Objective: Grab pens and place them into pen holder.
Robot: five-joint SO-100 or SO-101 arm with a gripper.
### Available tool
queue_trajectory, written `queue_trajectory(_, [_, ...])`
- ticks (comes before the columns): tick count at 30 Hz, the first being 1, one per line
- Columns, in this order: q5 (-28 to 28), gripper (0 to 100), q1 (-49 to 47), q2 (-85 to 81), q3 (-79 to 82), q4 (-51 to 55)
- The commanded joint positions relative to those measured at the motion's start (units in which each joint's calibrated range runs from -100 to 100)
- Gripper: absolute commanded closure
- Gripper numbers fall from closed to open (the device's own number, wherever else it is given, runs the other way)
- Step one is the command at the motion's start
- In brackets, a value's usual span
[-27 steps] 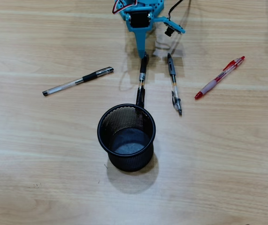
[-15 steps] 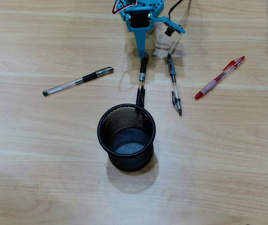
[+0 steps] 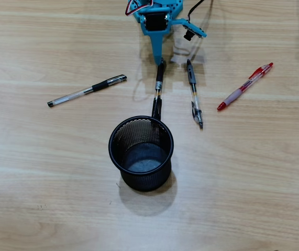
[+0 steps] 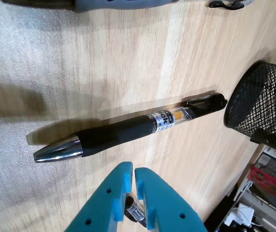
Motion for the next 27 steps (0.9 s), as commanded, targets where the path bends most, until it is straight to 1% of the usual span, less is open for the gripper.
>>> queue_trajectory(1, [0.1, 98, 0.3, -0.7, -0.4, -0.4])
queue_trajectory(27, [0.2, 98, 1.3, -0.7, -0.2, -0.4])
